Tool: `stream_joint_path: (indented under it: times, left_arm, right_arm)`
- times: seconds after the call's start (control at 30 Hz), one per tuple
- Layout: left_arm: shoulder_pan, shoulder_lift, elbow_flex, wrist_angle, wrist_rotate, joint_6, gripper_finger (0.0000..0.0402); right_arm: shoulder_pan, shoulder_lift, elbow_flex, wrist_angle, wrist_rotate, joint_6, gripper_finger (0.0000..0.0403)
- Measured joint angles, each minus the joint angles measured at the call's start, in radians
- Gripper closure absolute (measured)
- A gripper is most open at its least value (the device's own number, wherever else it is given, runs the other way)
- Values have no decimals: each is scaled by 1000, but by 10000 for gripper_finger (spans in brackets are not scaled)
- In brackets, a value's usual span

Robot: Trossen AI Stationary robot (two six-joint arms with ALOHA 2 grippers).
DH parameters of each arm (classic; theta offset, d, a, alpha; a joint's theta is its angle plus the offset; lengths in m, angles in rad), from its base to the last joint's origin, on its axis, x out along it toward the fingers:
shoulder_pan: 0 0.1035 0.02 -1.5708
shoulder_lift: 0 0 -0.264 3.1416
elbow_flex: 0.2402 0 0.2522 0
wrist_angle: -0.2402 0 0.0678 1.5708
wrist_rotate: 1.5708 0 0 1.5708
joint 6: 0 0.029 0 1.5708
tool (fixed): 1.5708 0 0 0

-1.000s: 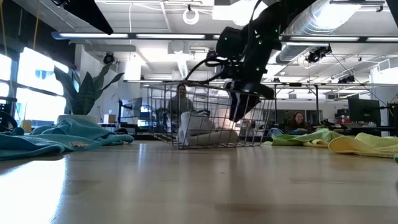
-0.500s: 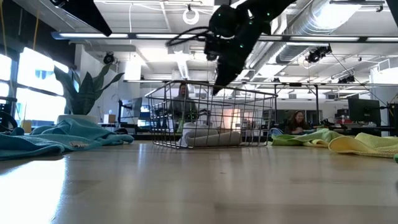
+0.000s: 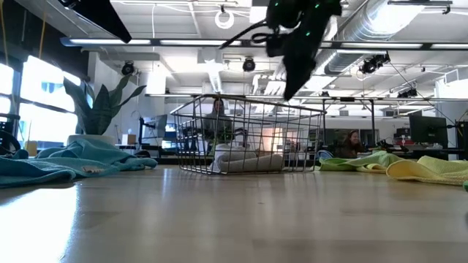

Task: Fold microfiber towels
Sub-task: Adjust the wire basket

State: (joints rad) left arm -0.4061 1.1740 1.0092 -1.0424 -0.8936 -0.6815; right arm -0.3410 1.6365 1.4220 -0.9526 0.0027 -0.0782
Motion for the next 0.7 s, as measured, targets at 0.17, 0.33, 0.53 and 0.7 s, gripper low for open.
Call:
stream_joint_path:
  times: [0.17,0.33,0.53,0.7]
  left_arm:
    - [0,0,0,0,0,1,268]
    - [0,0,0,0,-4,26,268]
    - [0,0,0,0,2,15,268]
    - [0,0,0,0,30,4,268]
  right_arm:
    - [54,-94,-101,-141,20,223,284]
    - [115,-172,-314,40,9,316,284]
    - [194,-169,-528,595,-257,306,284]
    - [246,-90,-613,948,-187,256,284]
